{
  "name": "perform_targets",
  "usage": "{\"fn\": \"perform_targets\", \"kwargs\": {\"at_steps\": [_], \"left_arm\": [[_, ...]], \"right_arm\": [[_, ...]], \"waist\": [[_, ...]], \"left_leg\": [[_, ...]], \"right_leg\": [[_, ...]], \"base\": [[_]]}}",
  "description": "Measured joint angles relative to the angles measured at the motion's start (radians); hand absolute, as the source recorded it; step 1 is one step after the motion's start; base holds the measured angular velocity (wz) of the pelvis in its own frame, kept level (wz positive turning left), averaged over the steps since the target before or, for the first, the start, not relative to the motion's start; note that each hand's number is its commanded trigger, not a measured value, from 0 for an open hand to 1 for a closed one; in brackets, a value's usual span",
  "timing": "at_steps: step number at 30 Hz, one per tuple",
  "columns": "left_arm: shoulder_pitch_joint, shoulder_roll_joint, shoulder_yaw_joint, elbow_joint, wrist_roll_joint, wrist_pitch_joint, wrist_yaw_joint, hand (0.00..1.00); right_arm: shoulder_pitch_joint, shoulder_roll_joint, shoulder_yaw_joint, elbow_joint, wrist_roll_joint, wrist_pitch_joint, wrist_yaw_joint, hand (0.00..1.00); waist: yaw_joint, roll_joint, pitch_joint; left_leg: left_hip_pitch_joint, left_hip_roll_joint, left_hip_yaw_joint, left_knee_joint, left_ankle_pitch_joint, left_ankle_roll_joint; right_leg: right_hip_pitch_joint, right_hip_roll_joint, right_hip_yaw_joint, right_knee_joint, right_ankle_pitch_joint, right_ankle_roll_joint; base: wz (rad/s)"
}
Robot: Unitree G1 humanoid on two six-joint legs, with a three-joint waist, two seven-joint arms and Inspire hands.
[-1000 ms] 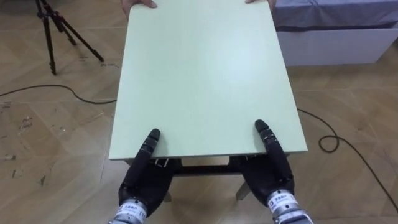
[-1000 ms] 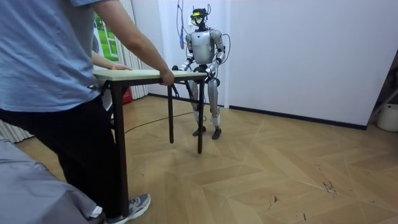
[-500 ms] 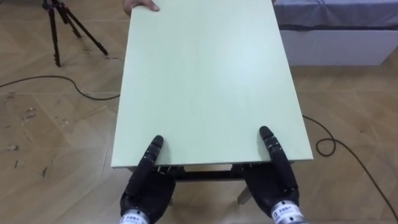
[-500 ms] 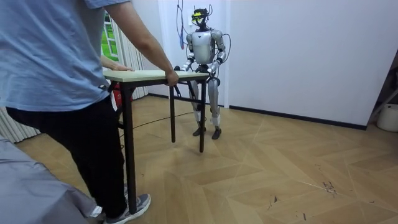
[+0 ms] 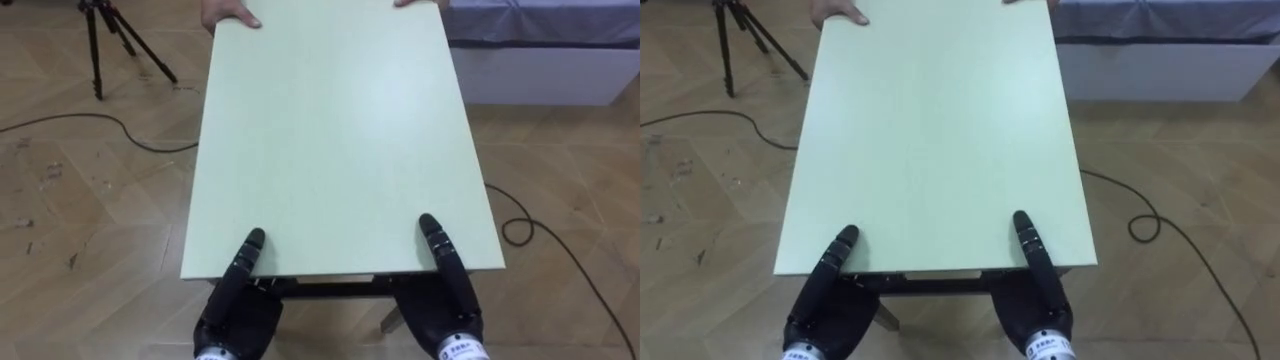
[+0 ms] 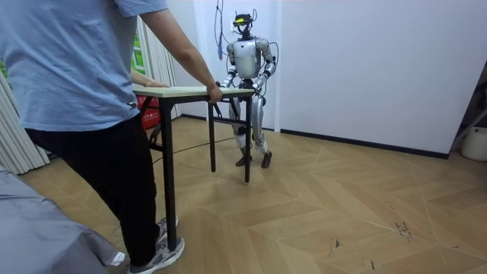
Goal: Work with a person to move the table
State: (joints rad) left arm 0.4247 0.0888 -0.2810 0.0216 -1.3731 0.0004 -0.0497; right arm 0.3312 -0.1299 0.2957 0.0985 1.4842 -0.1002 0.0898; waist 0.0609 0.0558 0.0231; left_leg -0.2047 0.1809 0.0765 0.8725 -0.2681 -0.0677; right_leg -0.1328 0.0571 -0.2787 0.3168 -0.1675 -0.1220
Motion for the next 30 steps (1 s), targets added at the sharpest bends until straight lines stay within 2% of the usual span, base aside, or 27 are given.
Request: {"fn": "perform_targets", "kwargs": {"at_steps": [2, 3, 4, 5, 6, 7, 8, 10, 12, 13, 15, 16, 17, 18, 19, 20, 21, 22, 23, 24, 25, 26, 28, 29, 30], "left_arm": [[-0.006, 0.007, 0.001, 0.000, 0.000, 0.000, 0.000, 1.00], [-0.016, 0.007, 0.004, 0.000, 0.000, 0.000, 0.000, 1.00], [-0.023, 0.008, 0.004, 0.000, 0.000, 0.000, 0.000, 1.00], [-0.039, 0.010, 0.004, 0.001, 0.000, 0.000, 0.002, 1.00], [-0.063, 0.014, 0.001, 0.004, 0.000, 0.000, 0.002, 1.00], [-0.075, 0.014, 0.000, 0.009, 0.000, -0.001, 0.002, 1.00], [-0.101, 0.015, -0.001, 0.022, 0.000, -0.004, 0.005, 1.00], [-0.123, 0.016, -0.006, 0.041, -0.009, -0.007, 0.010, 1.00], [-0.124, 0.013, -0.017, 0.060, -0.011, -0.007, 0.013, 1.00], [-0.123, 0.013, -0.020, 0.064, -0.010, -0.007, 0.013, 1.00], [-0.104, 0.015, -0.026, 0.068, -0.007, -0.007, 0.013, 1.00], [-0.099, 0.016, -0.027, 0.068, -0.007, -0.007, 0.013, 1.00], [-0.094, 0.020, -0.031, 0.069, -0.009, -0.007, 0.013, 1.00], [-0.092, 0.020, -0.032, 0.071, -0.012, -0.007, 0.013, 1.00], [-0.091, 0.021, -0.033, 0.070, -0.012, -0.007, 0.013, 1.00], [-0.089, 0.024, -0.035, 0.070, -0.012, -0.007, 0.013, 1.00], [-0.092, 0.024, -0.041, 0.070, -0.010, -0.005, 0.023, 1.00], [-0.093, 0.025, -0.046, 0.070, -0.008, -0.004, 0.028, 1.00], [-0.093, 0.032, -0.057, 0.070, -0.006, -0.004, 0.032, 1.00], [-0.091, 0.035, -0.058, 0.068, -0.006, -0.004, 0.032, 1.00], [-0.089, 0.035, -0.058, 0.067, -0.006, -0.004, 0.032, 1.00], [-0.086, 0.035, -0.057, 0.067, -0.008, -0.004, 0.032, 1.00], [-0.085, 0.036, -0.054, 0.063, -0.006, -0.004, 0.032, 1.00], [-0.085, 0.037, -0.049, 0.045, -0.006, -0.004, 0.032, 1.00], [-0.085, 0.040, -0.038, 0.023, -0.007, -0.004, 0.032, 1.00]], "right_arm": [[-0.002, 0.003, 0.001, 0.000, 0.000, 0.000, 0.007, 1.00], [-0.011, 0.003, 0.000, 0.000, 0.000, -0.001, 0.010, 1.00], [-0.018, 0.003, -0.002, 0.000, 0.000, -0.001, 0.010, 1.00], [-0.029, 0.003, -0.006, 0.000, 0.003, -0.001, 0.011, 1.00], [-0.042, 0.005, -0.007, 0.002, 0.005, -0.007, 0.014, 1.00], [-0.051, 0.008, -0.016, 0.007, 0.005, -0.008, 0.017, 1.00], [-0.065, 0.014, -0.023, 0.018, 0.005, -0.007, 0.022, 1.00], [-0.080, 0.018, -0.034, 0.034, 0.001, -0.003, 0.028, 1.00], [-0.070, 0.019, -0.049, 0.047, -0.009, 0.016, 0.034, 1.00], [-0.064, 0.018, -0.049, 0.047, -0.009, 0.017, 0.036, 1.00], [-0.034, 0.020, -0.052, 0.046, -0.005, 0.022, 0.037, 1.00], [-0.028, 0.020, -0.054, 0.046, -0.005, 0.027, 0.037, 1.00], [-0.022, 0.020, -0.054, 0.046, -0.005, 0.029, 0.037, 1.00], [-0.022, 0.020, -0.059, 0.046, -0.005, 0.038, 0.036, 1.00], [-0.021, 0.019, -0.059, 0.046, -0.006, 0.039, 0.036, 1.00], [-0.016, 0.021, -0.060, 0.046, -0.006, 0.040, 0.035, 1.00], [-0.001, 0.021, -0.064, 0.042, 0.004, 0.041, 0.035, 1.00], [0.008, 0.020, -0.066, 0.040, 0.009, 0.041, 0.035, 1.00], [0.018, 0.019, -0.066, 0.039, 0.018, 0.038, 0.035, 1.00], [0.019, 0.018, -0.065, 0.039, 0.020, 0.038, 0.035, 1.00], [0.019, 0.017, -0.064, 0.039, 0.021, 0.038, 0.034, 1.00], [0.019, 0.013, -0.059, 0.037, 0.023, 0.038, 0.031, 1.00], [0.018, 0.005, -0.051, 0.029, 0.034, 0.036, 0.028, 1.00], [0.016, 0.005, -0.050, 0.012, 0.036, 0.036, 0.024, 1.00], [0.004, 0.003, -0.044, -0.006, 0.037, 0.034, 0.020, 1.00]], "waist": [[-0.011, 0.002, 0.0000], [-0.021, 0.006, 0.0006], [-0.027, 0.010, 0.0016], [-0.035, 0.015, 0.0036], [-0.040, 0.022, 0.0066], [-0.042, 0.025, 0.0083], [-0.044, 0.025, 0.0087], [-0.044, 0.020, 0.0089], [-0.065, 0.017, 0.0087], [-0.065, 0.014, 0.0092], [-0.061, -0.005, 0.0067], [-0.064, -0.008, 0.0055], [-0.068, -0.014, 0.0052], [-0.072, -0.015, 0.0055], [-0.076, -0.016, 0.0055], [-0.090, -0.019, 0.0036], [-0.117, -0.026, 0.0015], [-0.122, -0.036, -0.0022], [-0.122, -0.055, -0.0112], [-0.114, -0.064, -0.0116], [-0.110, -0.065, -0.0114], [-0.101, -0.068, -0.0108], [-0.078, -0.082, -0.0099], [-0.076, -0.094, -0.0089], [-0.072, -0.107, -0.0077]], "left_leg": [[0.044, -0.005, -0.013, -0.031, -0.026, -0.026], [0.074, -0.004, -0.019, -0.088, -0.066, -0.035], [0.089, -0.003, -0.026, -0.126, -0.091, -0.036], [0.116, -0.003, -0.028, -0.213, -0.137, -0.035], [0.130, -0.003, -0.026, -0.292, -0.175, -0.028], [0.130, -0.002, -0.020, -0.319, -0.191, -0.019], [0.115, -0.007, -0.009, -0.343, -0.208, 0.006], [0.078, -0.038, 0.006, -0.343, -0.187, 0.033], [0.071, -0.093, 0.017, -0.373, -0.141, 0.070], [0.072, -0.107, 0.019, -0.383, -0.130, 0.078], [0.073, -0.150, 0.039, -0.410, -0.094, 0.107], [0.069, -0.158, 0.038, -0.410, -0.086, 0.113], [0.056, -0.171, 0.047, -0.409, -0.073, 0.129], [0.041, -0.181, 0.055, -0.410, -0.056, 0.145], [0.033, -0.184, 0.059, -0.412, -0.046, 0.154], [0.016, -0.187, 0.076, -0.413, -0.029, 0.167], [0.007, -0.187, 0.111, -0.421, -0.011, 0.179], [0.009, -0.190, 0.134, -0.436, 0.002, 0.184], [0.018, -0.198, 0.174, -0.467, 0.025, 0.193], [0.017, -0.198, 0.199, -0.480, 0.040, 0.198], [0.012, -0.198, 0.202, -0.477, 0.044, 0.200], [0.000, -0.199, 0.208, -0.470, 0.048, 0.203], [-0.024, -0.206, 0.225, -0.465, 0.060, 0.203], [-0.059, -0.212, 0.231, -0.454, 0.071, 0.204], [-0.103, -0.213, 0.241, -0.430, 0.082, 0.202]], "right_leg": [[-0.032, -0.001, -0.016, 0.030, 0.001, -0.007], [-0.059, -0.001, -0.025, 0.046, 0.004, -0.011], [-0.072, -0.002, -0.033, 0.053, 0.006, -0.012], [-0.104, -0.006, -0.048, 0.071, 0.013, -0.014], [-0.135, -0.007, -0.068, 0.078, 0.027, -0.016], [-0.150, -0.008, -0.082, 0.078, 0.037, -0.017], [-0.177, -0.020, -0.105, 0.080, 0.054, -0.018], [-0.204, -0.053, -0.114, 0.075, 0.092, -0.013], [-0.208, -0.099, -0.101, 0.044, 0.142, 0.008], [-0.208, -0.108, -0.093, 0.038, 0.155, 0.012], [-0.201, -0.135, -0.067, -0.008, 0.208, 0.034], [-0.200, -0.141, -0.065, -0.020, 0.219, 0.043], [-0.201, -0.147, -0.046, -0.048, 0.243, 0.082], [-0.202, -0.157, -0.037, -0.076, 0.272, 0.154], [-0.206, -0.164, -0.032, -0.078, 0.281, 0.189], [-0.233, -0.191, -0.003, 0.015, 0.260, 0.195], [-0.254, -0.237, 0.020, 0.204, 0.166, 0.171], [-0.259, -0.259, 0.043, 0.293, 0.118, 0.171], [-0.255, -0.291, 0.087, 0.445, 0.053, 0.185], [-0.217, -0.306, 0.117, 0.548, 0.024, 0.192], [-0.188, -0.314, 0.125, 0.584, 0.017, 0.191], [-0.117, -0.335, 0.130, 0.621, 0.013, 0.192], [-0.010, -0.364, 0.151, 0.633, 0.021, 0.194], [0.054, -0.371, 0.165, 0.602, 0.047, 0.194], [0.094, -0.369, 0.179, 0.544, 0.102, 0.192]], "base": [[0.17], [0.14], [0.13], [0.13], [0.08], [0.00], [-0.05], [-0.09], [0.06], [0.00], [-0.08], [0.00], [0.00], [0.00], [0.23], [0.68], [0.81], [0.73], [0.26], [0.07], [-0.14], [-0.27], [-0.25], [-0.05], [-0.08]]}}
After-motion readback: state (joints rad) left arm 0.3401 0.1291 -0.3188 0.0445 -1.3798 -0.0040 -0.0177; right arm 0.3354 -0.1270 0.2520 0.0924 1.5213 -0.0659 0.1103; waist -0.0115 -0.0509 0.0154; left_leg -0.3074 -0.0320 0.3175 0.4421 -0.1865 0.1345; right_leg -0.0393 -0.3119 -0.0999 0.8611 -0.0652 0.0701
